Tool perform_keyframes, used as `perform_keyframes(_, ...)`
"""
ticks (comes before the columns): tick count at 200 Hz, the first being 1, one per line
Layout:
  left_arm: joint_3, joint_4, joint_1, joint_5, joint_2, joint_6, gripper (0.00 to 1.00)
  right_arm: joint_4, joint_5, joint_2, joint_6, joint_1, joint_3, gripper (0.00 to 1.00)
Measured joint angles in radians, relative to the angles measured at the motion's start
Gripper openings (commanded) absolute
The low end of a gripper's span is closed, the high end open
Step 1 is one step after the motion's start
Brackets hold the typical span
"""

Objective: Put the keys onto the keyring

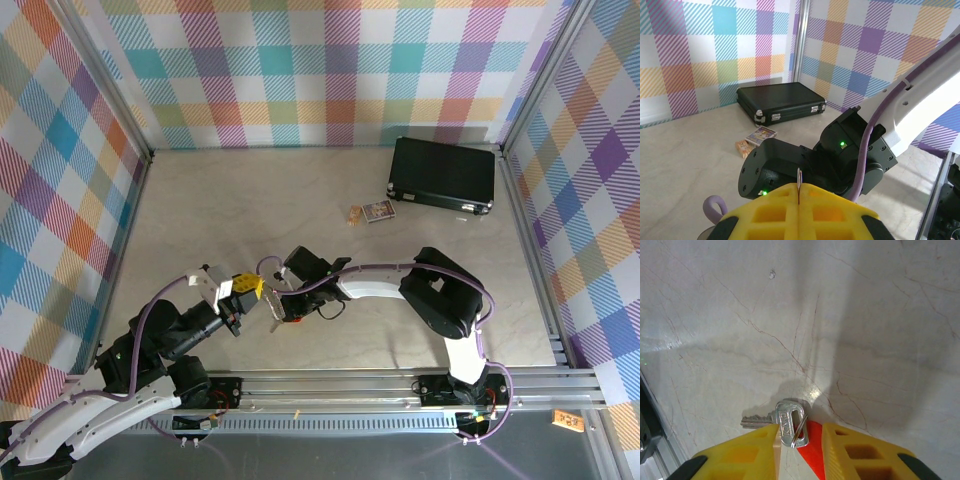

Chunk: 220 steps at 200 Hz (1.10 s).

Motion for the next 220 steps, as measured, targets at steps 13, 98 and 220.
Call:
perform_keyframes(13, -0.001, 0.0, 0.0, 0.0, 0.0, 0.0, 0.0, -0.001, 0.0, 0.006, 0.0, 0.0, 0.007, 0.23)
perform_keyframes(98, -0.001, 0.0, 0.0, 0.0, 0.0, -0.002, 0.0, -0.003, 0.003, 0.013, -0.003, 0.0, 0.01, 0.09)
perform_keyframes(220, -0.002, 0.003, 0.0, 0.008, 0.001, -0.003, 0.0, 0.037, 0.087, -0.236, -0.047, 0.005, -0.191, 0.0)
